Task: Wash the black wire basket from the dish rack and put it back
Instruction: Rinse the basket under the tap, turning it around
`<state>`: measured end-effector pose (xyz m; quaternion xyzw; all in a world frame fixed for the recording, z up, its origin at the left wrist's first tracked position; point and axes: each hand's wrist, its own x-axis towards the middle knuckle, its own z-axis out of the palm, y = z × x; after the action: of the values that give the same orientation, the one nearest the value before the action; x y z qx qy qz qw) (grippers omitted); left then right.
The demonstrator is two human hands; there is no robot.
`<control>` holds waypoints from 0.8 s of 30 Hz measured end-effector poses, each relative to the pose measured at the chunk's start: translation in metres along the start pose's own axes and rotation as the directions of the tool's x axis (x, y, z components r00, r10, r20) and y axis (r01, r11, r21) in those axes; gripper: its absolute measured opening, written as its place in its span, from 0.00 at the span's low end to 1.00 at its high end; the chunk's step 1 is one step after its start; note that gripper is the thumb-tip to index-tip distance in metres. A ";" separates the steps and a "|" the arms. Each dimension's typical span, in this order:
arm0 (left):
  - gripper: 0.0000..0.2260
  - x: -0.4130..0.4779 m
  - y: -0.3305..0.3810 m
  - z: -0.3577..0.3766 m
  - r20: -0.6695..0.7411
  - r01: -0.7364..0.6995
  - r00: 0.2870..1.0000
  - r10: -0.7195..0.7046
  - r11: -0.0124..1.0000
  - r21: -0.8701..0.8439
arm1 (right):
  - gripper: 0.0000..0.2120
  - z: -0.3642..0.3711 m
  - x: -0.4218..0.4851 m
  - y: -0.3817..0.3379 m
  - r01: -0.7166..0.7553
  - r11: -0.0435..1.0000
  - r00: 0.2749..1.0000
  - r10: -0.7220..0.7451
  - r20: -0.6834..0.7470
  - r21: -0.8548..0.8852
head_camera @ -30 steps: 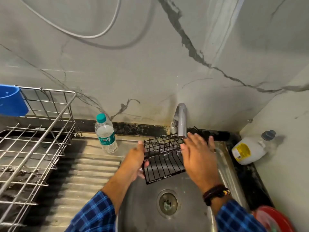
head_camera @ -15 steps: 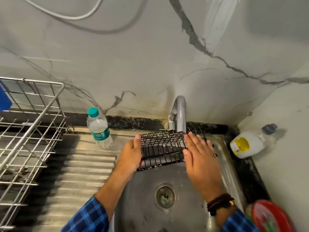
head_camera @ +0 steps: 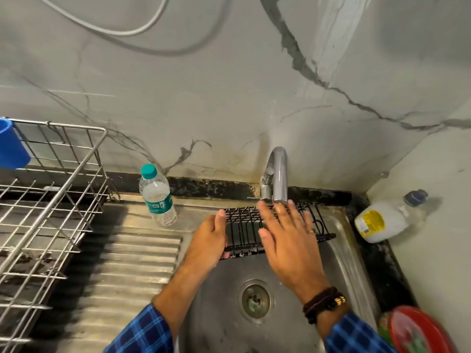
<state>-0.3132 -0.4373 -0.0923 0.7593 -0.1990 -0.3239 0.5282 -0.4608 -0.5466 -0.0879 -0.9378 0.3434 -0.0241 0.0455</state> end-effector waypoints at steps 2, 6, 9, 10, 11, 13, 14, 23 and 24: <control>0.19 -0.002 0.000 0.001 0.002 0.059 0.998 -0.059 0.998 0.005 | 0.32 -0.001 0.002 0.008 -0.076 0.997 0.997 0.076 0.020 0.007; 0.21 -0.003 -0.001 -0.005 0.088 0.393 0.919 -0.384 0.907 -0.149 | 0.29 -0.002 0.000 0.019 -0.242 0.964 0.938 0.262 -0.228 0.110; 0.22 -0.001 -0.011 -0.017 0.388 0.693 0.721 -0.574 0.585 -0.421 | 0.21 0.002 -0.023 0.015 -0.073 0.936 0.872 0.228 -0.433 0.344; 0.21 -0.001 -0.016 -0.019 0.466 0.731 0.680 -0.566 0.482 -0.483 | 0.20 0.006 -0.028 0.008 -0.008 0.939 0.893 0.162 -0.419 0.345; 0.19 -0.003 -0.020 -0.019 0.516 0.747 0.660 -0.547 0.397 -0.534 | 0.19 0.011 -0.029 0.002 0.036 0.945 0.923 0.094 -0.373 0.325; 0.14 -0.009 -0.030 -0.012 0.574 0.762 0.630 -0.523 0.275 -0.586 | 0.21 0.022 -0.017 -0.002 0.032 0.974 0.972 0.023 -0.234 0.226; 0.13 -0.012 -0.035 -0.006 0.601 0.770 0.619 -0.505 0.240 -0.591 | 0.25 0.026 -0.008 -0.003 -0.001 0.987 0.989 0.026 -0.147 0.163; 0.16 -0.042 -0.053 0.042 0.715 0.818 0.566 -0.411 0.173 -0.548 | 0.33 0.039 -0.012 -0.003 0.046 0.972 0.855 -0.157 0.494 0.229; 0.18 -0.041 -0.055 0.042 0.710 0.820 0.562 -0.424 0.169 -0.547 | 0.30 0.037 -0.015 0.005 0.035 0.958 0.836 -0.183 0.517 0.283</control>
<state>-0.3743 -0.4188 -0.1420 0.3205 0.2243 -0.7126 0.5824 -0.4729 -0.5380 -0.1259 -0.9105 0.2560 0.1921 0.2619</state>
